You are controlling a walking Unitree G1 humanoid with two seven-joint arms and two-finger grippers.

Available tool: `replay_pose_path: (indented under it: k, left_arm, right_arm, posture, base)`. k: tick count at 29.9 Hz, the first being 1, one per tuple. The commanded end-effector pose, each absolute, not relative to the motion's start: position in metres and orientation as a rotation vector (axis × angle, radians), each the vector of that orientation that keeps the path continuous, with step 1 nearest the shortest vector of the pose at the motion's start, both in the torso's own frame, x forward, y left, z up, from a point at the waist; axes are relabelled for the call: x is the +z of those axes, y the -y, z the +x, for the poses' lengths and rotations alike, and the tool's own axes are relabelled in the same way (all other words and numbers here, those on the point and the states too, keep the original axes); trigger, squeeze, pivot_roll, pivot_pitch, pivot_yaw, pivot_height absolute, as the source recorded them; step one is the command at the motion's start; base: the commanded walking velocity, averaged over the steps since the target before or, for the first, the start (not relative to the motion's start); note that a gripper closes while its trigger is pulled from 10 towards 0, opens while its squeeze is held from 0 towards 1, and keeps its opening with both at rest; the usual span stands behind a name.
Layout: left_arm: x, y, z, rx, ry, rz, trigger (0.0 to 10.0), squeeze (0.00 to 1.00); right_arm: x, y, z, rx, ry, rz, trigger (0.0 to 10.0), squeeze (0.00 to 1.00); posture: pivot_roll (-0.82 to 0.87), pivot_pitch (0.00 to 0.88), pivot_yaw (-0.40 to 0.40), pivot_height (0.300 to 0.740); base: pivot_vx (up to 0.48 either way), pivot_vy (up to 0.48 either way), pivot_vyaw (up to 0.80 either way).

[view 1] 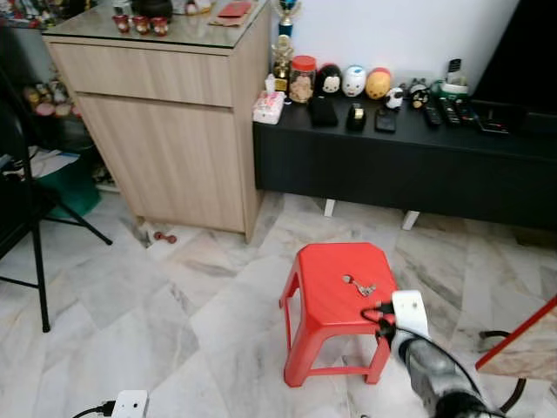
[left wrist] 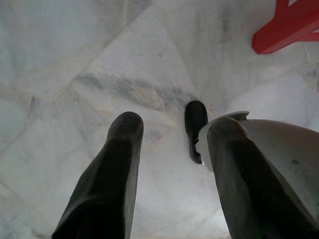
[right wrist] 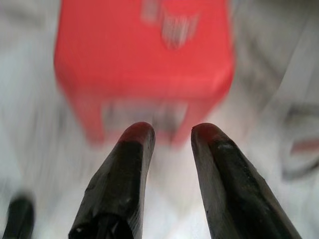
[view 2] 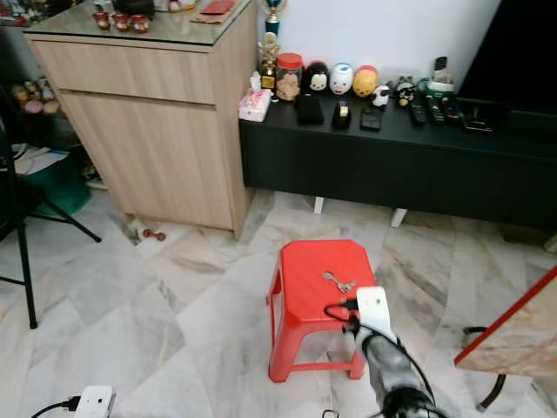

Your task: Hang keys on a hook

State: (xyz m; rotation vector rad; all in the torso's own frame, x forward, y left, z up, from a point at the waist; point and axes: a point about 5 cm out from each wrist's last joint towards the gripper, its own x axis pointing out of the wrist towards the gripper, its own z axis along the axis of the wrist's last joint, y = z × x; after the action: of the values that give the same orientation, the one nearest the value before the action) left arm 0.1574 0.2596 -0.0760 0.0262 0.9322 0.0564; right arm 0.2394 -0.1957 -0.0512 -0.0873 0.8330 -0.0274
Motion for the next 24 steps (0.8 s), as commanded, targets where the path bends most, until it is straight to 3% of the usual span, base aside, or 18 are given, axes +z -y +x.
replay_pose_path:
  k: [1,3,9,14,18,24]
  left_arm:
    - [-0.078,-0.262,0.153,0.072,-0.955,0.012,10.0,0.00]
    - [-0.077,-0.263,0.152,0.077,-0.956,0.015,10.0,0.00]
    - [-0.077,-0.265,0.151,0.077,-0.963,0.017,10.0,0.00]
    - [-0.077,-0.265,0.151,0.067,-0.964,0.014,10.0,0.00]
    - [-0.077,-0.265,0.151,0.072,-0.963,0.019,10.0,0.00]
    - [-0.077,-0.264,0.152,0.075,-0.964,0.016,10.0,0.00]
  right_arm:
    - [-0.060,0.198,0.226,-0.051,-0.884,-0.058,10.0,0.00]
    - [-0.083,0.196,0.185,-0.086,-0.997,0.004,10.0,0.00]
    - [-0.104,0.190,0.135,-0.115,-1.105,0.064,10.0,0.00]
    - [-0.105,0.195,0.130,-0.128,-1.110,0.072,10.0,0.00]
    - [-0.097,0.194,0.149,-0.064,-1.033,0.033,10.0,0.00]
    - [-0.090,0.189,0.169,-0.087,-0.992,0.048,10.0,0.00]
  posture:
    - [0.13,0.043,-0.051,0.740]
    - [0.13,0.045,-0.046,0.740]
    - [0.12,0.049,-0.031,0.740]
    - [0.11,0.048,-0.029,0.740]
    - [0.12,0.044,-0.034,0.740]
    - [0.13,0.044,-0.040,0.740]
  base:
    - [0.000,0.000,0.00]
    - [0.000,0.000,0.00]
    - [0.000,0.000,0.00]
    - [0.000,0.000,0.00]
    - [0.000,0.000,0.00]
    - [0.178,0.000,0.53]
